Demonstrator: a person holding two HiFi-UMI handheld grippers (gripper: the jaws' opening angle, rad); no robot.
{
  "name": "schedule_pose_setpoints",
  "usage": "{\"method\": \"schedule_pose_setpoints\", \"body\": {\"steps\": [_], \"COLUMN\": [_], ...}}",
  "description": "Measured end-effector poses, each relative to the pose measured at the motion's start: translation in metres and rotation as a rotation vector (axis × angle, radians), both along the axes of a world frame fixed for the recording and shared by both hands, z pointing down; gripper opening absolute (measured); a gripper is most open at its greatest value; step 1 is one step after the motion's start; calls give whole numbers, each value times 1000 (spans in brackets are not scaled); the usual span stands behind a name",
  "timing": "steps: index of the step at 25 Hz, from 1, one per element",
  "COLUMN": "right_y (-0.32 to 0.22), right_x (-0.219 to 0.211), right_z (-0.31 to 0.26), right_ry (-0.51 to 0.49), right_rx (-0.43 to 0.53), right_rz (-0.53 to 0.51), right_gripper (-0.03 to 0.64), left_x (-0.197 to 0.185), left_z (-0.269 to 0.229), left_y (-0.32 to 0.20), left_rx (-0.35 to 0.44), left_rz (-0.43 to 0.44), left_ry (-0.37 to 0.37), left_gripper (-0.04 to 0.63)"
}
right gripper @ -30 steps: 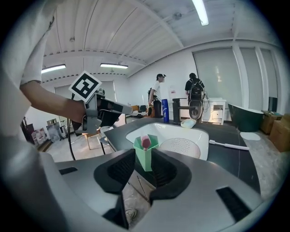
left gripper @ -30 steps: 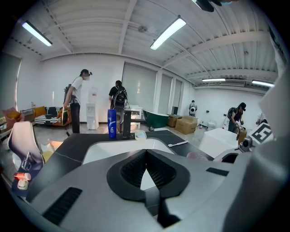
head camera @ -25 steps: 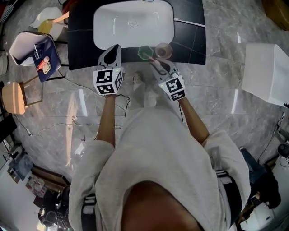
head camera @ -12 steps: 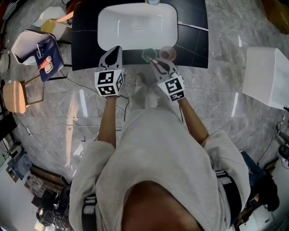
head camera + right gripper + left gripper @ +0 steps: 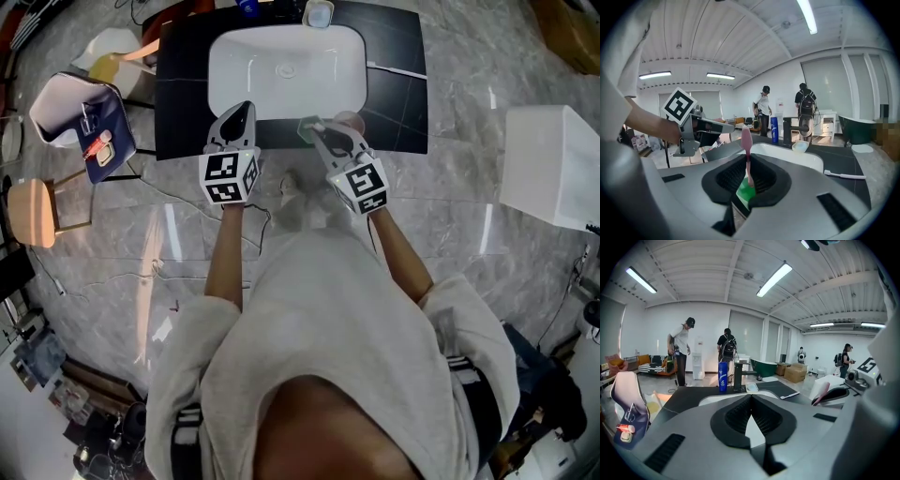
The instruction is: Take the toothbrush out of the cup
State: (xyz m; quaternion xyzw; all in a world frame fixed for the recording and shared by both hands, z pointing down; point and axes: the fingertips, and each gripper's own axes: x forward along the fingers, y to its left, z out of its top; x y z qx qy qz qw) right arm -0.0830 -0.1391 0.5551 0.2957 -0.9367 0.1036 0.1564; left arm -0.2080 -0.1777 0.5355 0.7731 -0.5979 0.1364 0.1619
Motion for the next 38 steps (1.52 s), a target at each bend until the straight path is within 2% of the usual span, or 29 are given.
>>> {"method": "schedule_pose_setpoints", "body": {"steps": [9,16,22,28,35,38], "right_y": [-16,-44,-58,-72,-92,-107], "right_x": [33,88,153,210,240,243], "right_z": [-78,-107,-104,-85,-51,-28], "right_ry": [-117,-85,-18,95,253,363], "right_rx": [88,180,199,190,148,130], "right_rz": [101,252,407,522,564,557], "right_gripper": [40,40,40,40,40,40], "left_x": [21,48,76,98,101,94], "left_z": [-23,-37,-38,-33,-25,-21], "left_y": [-20,-38,-50,-63,-72,-76], "left_rx": [55,89,89,77,55,48], "left_rz": [59,130,190,237,240,226], "left_ry": [25,34,47,49,47,47], "left_gripper": [26,26,26,26,26,26]}}
